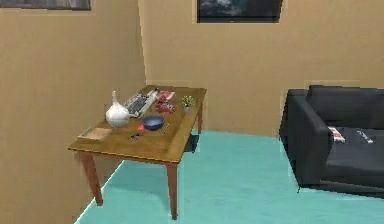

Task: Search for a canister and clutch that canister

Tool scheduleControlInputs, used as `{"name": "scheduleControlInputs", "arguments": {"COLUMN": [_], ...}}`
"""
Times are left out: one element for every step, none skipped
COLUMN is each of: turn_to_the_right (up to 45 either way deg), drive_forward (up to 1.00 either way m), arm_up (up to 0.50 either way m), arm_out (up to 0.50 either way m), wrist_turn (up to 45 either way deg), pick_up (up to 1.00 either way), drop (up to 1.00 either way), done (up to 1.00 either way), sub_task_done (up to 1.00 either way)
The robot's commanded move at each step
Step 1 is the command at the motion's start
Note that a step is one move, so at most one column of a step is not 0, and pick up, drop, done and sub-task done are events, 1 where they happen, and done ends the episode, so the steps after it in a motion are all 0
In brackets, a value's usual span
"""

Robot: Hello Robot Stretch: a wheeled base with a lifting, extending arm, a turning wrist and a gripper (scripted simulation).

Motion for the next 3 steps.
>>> {"name": "scheduleControlInputs", "arguments": {"turn_to_the_right": [-45.0, -45.0, -9.0], "drive_forward": [0.0, 0.0, 0.0], "arm_up": [0.0, 0.0, 0.0], "arm_out": [0.0, 0.0, 0.0], "wrist_turn": [0.0, 0.0, 0.0], "pick_up": [0.0, 0.0, 0.0], "drop": [0.0, 0.0, 0.0], "done": [0.0, 0.0, 0.0], "sub_task_done": [0.0, 0.0, 0.0]}}
